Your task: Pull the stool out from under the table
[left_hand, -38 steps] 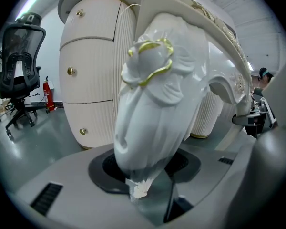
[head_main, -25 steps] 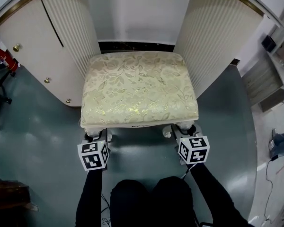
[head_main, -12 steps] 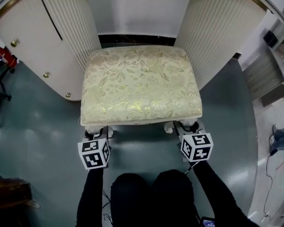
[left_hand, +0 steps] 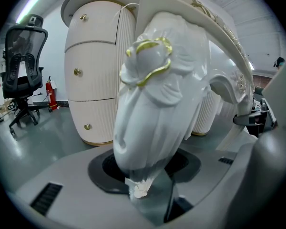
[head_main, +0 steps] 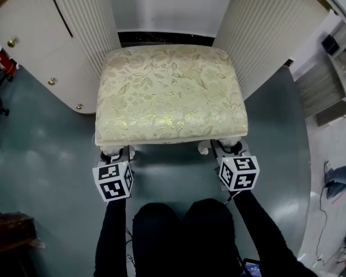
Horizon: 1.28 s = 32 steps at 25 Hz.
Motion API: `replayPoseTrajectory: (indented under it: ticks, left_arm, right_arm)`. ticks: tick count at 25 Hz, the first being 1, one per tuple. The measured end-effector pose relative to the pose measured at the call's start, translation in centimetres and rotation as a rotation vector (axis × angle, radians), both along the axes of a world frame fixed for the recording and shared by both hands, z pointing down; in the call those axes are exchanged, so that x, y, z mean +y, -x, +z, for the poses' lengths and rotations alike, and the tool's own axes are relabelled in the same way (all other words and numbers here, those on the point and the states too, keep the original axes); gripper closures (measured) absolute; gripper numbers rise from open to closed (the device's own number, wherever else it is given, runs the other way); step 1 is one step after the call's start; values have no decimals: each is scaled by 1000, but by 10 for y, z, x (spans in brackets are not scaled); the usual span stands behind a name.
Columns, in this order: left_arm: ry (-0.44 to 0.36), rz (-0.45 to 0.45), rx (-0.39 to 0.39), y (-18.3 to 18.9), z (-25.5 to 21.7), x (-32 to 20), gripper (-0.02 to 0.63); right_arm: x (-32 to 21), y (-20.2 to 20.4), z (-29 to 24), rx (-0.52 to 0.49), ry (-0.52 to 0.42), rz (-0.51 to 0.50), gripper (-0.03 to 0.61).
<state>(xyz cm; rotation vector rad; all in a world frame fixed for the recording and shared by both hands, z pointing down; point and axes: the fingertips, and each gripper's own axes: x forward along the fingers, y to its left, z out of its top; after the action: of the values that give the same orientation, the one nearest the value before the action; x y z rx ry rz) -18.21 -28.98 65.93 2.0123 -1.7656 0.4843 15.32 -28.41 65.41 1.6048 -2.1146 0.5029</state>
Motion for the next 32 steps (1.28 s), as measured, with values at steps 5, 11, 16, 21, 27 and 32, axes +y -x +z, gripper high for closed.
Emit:
replayPoseTrajectory:
  ticks: [5, 11, 16, 21, 27, 32]
  left_arm:
    - [3, -15, -19, 0, 1, 1, 407]
    - [34, -32, -25, 0, 7, 6, 406]
    - [52, -38, -19, 1, 10, 15, 407]
    - [62, -44, -16, 2, 10, 17, 405]
    - [76, -49, -15, 2, 10, 22, 406]
    - [85, -62, 0, 4, 11, 32, 405]
  right_arm:
    - [2, -1, 1, 23, 16, 12, 360]
    - [1, -2, 0, 37, 23, 25, 360]
    - [5, -3, -1, 15, 39, 44, 360]
    - [12, -3, -2, 12, 52, 47, 359]
    - [19, -5, -4, -7, 58, 58, 359]
    - [32, -9, -7, -31, 70, 69, 359]
